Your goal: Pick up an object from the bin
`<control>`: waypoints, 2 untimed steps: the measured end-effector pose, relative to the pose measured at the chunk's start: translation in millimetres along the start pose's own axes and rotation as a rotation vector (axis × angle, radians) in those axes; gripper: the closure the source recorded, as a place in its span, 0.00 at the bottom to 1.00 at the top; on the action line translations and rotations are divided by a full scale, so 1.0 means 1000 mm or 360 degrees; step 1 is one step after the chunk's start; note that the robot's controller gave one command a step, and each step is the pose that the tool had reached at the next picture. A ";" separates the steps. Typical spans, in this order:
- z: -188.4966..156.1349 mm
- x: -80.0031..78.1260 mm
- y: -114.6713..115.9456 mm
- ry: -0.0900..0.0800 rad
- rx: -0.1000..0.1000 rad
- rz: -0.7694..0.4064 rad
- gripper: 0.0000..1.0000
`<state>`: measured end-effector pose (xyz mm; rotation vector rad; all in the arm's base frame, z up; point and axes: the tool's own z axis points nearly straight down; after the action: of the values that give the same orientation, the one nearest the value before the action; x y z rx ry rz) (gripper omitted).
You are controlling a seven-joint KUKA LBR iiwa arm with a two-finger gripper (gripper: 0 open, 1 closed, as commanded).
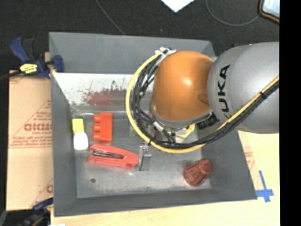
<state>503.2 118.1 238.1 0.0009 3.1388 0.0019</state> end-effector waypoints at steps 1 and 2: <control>0.169 -0.035 0.015 0.0004 -0.0002 -0.0035 0.00; 0.078 -0.030 0.018 -0.0017 -0.0005 0.0196 0.00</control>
Offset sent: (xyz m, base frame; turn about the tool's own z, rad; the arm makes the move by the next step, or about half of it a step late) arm 0.0292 0.0189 -0.0781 0.1237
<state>533.4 136.2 160.4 0.1938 3.1225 0.0074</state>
